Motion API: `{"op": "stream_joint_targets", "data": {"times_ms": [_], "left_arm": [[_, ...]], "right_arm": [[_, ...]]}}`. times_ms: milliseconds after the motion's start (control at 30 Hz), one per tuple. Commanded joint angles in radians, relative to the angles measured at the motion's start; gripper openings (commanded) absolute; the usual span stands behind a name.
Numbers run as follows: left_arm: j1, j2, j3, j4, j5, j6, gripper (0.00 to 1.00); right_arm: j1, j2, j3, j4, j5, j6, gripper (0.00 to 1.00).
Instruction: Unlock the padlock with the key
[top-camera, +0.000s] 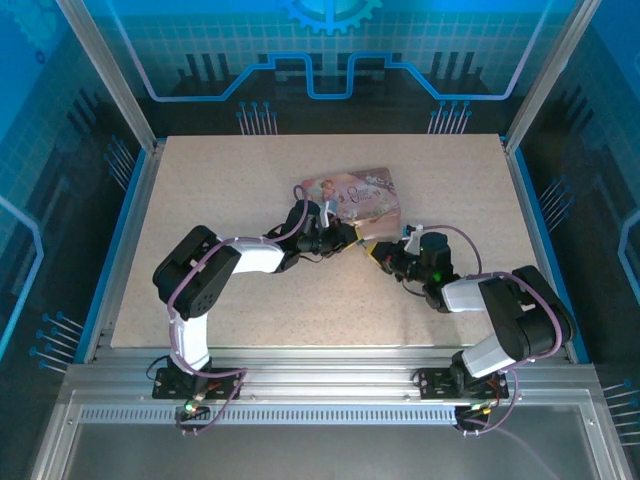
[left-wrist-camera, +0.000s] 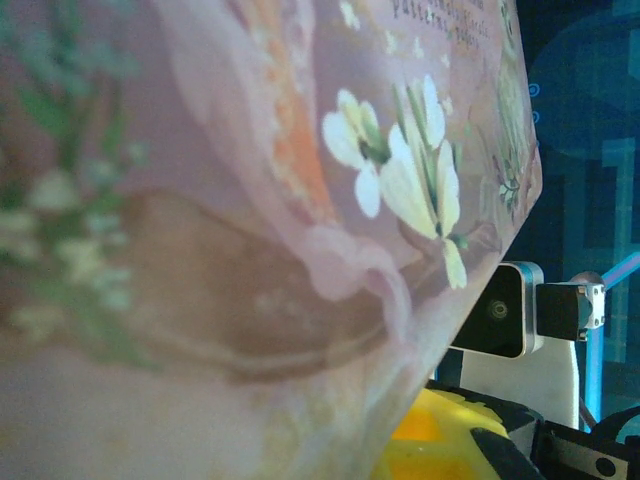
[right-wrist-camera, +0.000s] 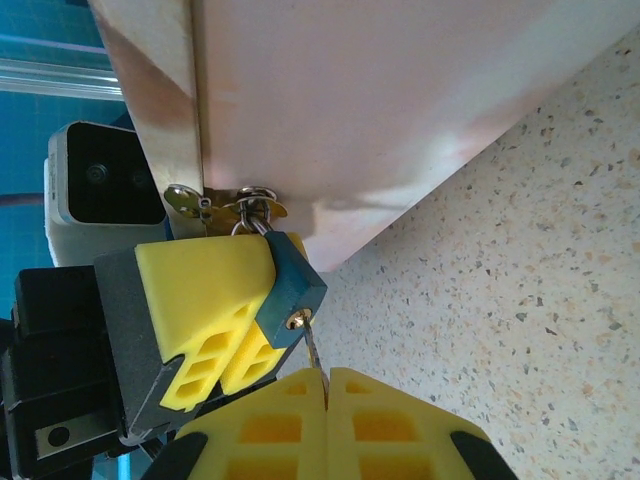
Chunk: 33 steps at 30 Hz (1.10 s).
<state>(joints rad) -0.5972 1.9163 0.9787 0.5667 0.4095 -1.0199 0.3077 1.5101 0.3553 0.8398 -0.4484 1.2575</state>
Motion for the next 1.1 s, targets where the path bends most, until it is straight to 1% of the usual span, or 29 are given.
{"op": "stream_joint_targets", "data": {"times_ms": [0,900,1067], "left_arm": [[0.005,0.013,-0.005,0.065,0.064,-0.029,0.07],[0.006,0.019,-0.018,0.097,0.072,-0.049,0.07],[0.005,0.026,-0.016,0.124,0.081,-0.064,0.07]], "right_arm": [[0.014,-0.012,0.013,0.035,0.014,0.005,0.00],[0.021,-0.031,0.013,0.046,0.053,0.014,0.00],[0.024,-0.012,0.013,0.085,0.061,0.042,0.00]]}}
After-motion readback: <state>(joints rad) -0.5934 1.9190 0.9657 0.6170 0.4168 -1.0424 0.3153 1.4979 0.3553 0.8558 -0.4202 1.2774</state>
